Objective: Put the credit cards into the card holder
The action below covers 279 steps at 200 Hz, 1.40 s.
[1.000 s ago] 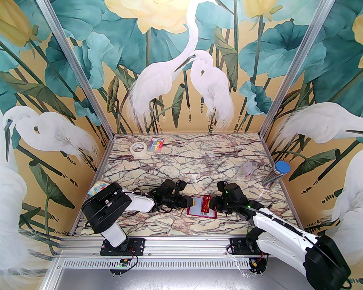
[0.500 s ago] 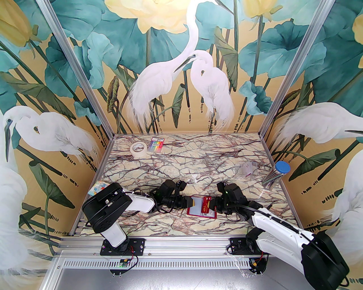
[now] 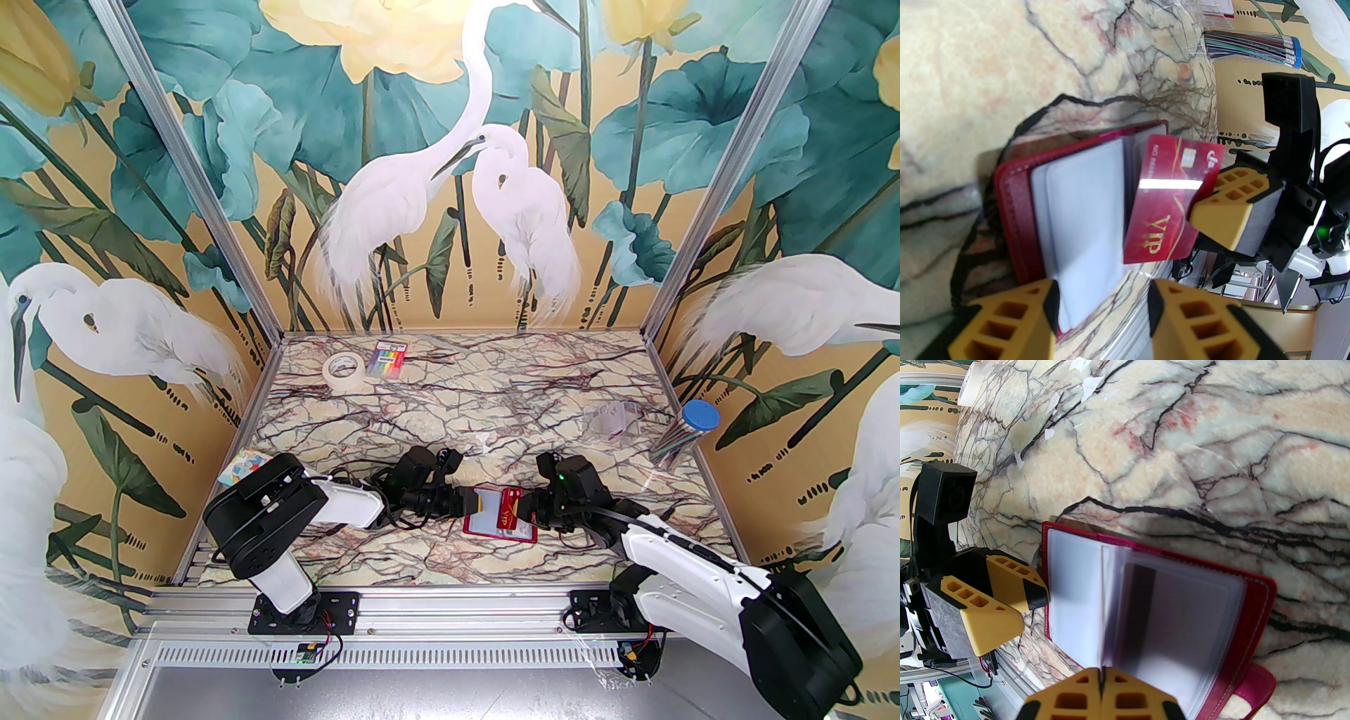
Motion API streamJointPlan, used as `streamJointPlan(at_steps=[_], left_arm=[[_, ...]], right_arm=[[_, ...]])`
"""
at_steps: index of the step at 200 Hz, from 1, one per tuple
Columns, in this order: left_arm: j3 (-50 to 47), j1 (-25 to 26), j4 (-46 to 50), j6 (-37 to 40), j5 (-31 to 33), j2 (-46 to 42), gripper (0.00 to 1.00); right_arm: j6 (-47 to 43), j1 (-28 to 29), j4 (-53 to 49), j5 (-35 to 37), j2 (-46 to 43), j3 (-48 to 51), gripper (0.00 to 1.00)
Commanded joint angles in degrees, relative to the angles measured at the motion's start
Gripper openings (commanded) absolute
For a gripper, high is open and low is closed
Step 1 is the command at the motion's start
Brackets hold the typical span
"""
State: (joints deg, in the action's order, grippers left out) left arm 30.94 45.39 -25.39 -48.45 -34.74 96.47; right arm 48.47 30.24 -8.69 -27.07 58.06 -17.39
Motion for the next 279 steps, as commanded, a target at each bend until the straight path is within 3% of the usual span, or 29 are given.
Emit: streamJointPlan(at_steps=[1,279], left_arm=[[0.1,0.3,2.1,0.3,1.8,0.9,0.47],[0.7,0.9,3.6,1.0,3.3,0.9,0.47]], right_arm=[[0.7,-0.3,0.7,-0.6,0.4,0.7,0.00],[-0.8,-0.4,-1.8,-1.3,1.7,-1.0,0.00]])
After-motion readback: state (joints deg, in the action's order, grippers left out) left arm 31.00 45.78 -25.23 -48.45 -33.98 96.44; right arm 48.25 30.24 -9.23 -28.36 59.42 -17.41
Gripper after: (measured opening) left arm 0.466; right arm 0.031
